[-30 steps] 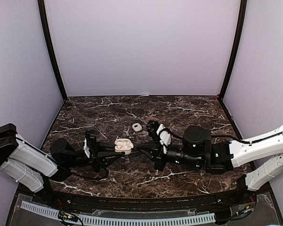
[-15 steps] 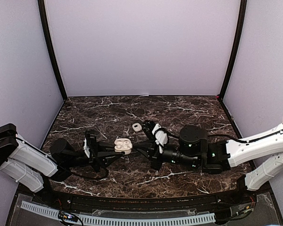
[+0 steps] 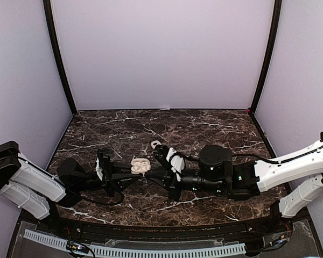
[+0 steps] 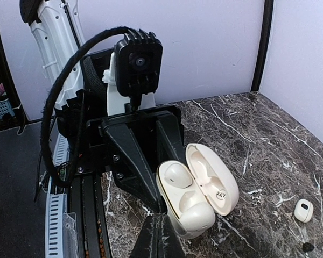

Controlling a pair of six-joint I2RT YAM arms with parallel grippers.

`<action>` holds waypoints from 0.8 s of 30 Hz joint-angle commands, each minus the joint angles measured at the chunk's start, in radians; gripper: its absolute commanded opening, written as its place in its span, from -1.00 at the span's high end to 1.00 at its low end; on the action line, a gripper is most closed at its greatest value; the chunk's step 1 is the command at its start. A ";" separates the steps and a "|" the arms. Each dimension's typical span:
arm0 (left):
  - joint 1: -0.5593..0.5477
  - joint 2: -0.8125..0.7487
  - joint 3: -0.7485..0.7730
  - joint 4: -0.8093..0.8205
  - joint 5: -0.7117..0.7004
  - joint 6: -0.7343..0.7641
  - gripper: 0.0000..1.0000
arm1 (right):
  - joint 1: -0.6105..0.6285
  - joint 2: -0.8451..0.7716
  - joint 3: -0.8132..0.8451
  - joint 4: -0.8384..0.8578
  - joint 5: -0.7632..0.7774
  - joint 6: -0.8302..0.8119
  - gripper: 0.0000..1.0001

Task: Insert the wireless bluetooth earbuds into the charging case
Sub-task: Adjust the right earbud in the right side groove of the charging case.

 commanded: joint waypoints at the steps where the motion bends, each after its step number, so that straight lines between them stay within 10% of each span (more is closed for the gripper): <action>1: -0.005 -0.009 0.020 0.009 0.009 0.003 1.00 | 0.010 0.008 0.036 0.018 -0.012 -0.014 1.00; 24: -0.005 0.019 0.035 0.043 0.109 -0.027 1.00 | -0.007 -0.133 -0.083 0.045 0.122 -0.029 1.00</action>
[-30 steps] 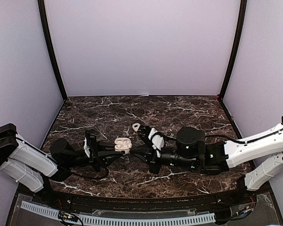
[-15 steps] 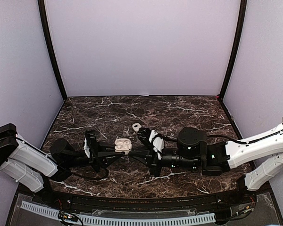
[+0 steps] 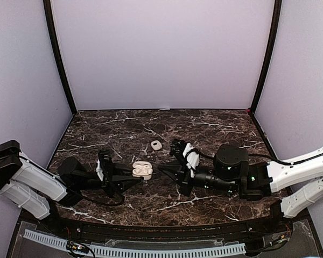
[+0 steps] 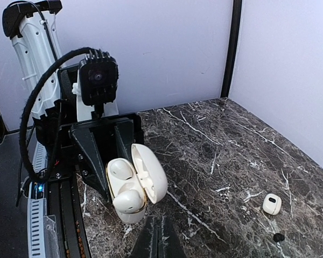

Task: Insert the wireless bluetooth earbuds into the charging case
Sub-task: Adjust the right earbud in the right side groove of the charging case.

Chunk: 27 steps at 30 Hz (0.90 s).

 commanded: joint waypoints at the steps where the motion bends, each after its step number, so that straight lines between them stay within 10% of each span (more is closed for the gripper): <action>1: -0.005 0.005 0.016 0.042 0.025 -0.014 1.00 | -0.002 0.004 0.009 0.031 -0.023 0.000 1.00; 27: -0.005 0.002 0.025 0.013 0.033 -0.010 1.00 | -0.003 0.061 0.034 0.069 -0.153 -0.029 1.00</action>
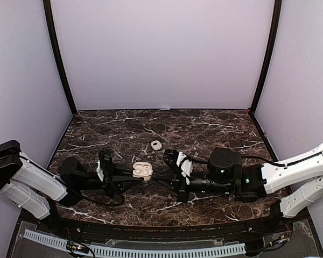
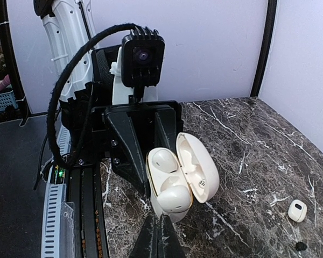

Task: Insert the wireless bluetooth earbuds into the charging case
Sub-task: Adjust the right earbud in the right side groove of the charging case.

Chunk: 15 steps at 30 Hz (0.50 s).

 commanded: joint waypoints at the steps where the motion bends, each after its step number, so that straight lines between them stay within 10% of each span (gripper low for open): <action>1: -0.005 -0.004 0.024 0.014 0.022 -0.006 1.00 | -0.002 0.007 0.038 0.045 -0.010 -0.010 1.00; 15: -0.005 -0.002 0.027 0.006 0.032 -0.002 1.00 | -0.003 0.035 0.060 0.044 -0.015 -0.014 1.00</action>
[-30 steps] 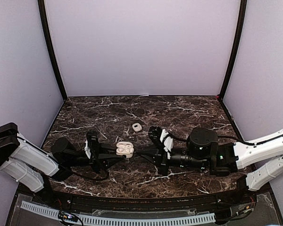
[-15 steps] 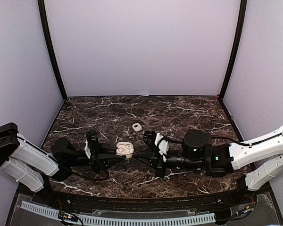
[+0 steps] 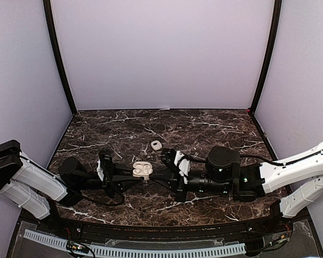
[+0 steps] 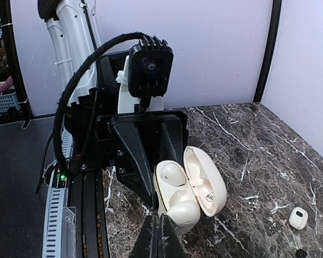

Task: Insert the wireless bluetooth earbuds into the charging case
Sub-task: Adjust the right earbud in the right side groove of the charging case.

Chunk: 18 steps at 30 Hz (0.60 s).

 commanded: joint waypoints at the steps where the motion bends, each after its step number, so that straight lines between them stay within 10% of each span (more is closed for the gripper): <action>1: -0.005 -0.004 0.025 0.006 0.026 0.000 1.00 | -0.001 0.019 0.036 0.037 -0.007 -0.004 1.00; 18: -0.005 -0.001 0.016 0.024 0.005 -0.010 1.00 | -0.002 0.019 0.040 0.029 -0.177 -0.045 0.77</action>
